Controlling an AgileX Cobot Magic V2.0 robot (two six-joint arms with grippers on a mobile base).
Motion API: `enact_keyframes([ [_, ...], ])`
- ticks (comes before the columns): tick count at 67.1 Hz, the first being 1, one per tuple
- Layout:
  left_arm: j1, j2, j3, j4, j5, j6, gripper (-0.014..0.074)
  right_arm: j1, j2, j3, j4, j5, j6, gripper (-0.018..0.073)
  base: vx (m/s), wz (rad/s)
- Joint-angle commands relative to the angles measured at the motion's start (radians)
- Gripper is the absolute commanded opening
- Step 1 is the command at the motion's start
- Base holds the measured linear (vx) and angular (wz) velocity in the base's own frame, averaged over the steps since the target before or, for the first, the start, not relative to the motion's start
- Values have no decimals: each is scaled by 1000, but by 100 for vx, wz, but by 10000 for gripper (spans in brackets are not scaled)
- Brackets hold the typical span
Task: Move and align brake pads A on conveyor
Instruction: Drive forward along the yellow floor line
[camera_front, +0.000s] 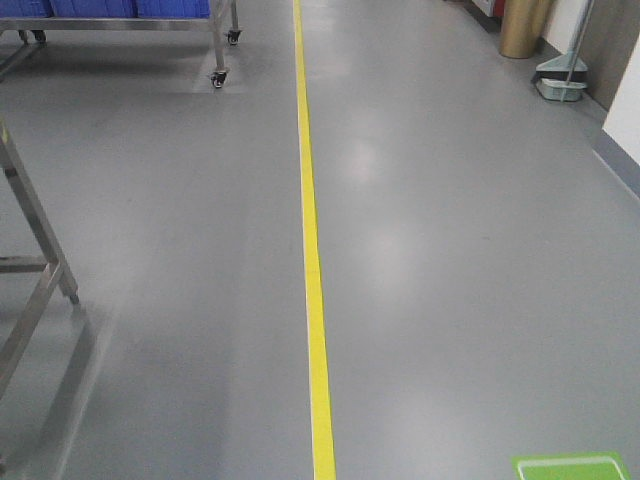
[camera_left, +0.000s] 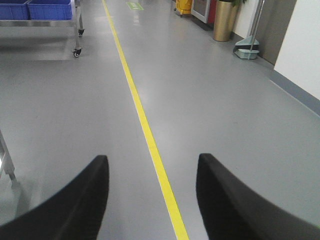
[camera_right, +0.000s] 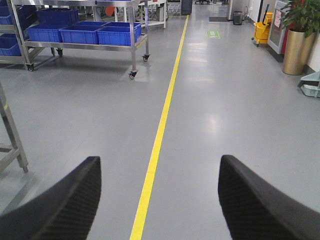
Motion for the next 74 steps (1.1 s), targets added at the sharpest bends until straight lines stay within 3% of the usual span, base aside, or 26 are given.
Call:
enact_keyframes([
  [1,-4,13,-22,-12,-72,-3,372,-4,14,-23,-8,-78,-4,484,67,5],
  [74,-4,13,-22,-12,-72,-3,372,-4,14,-23,-8,-78,-4,484,60,8],
])
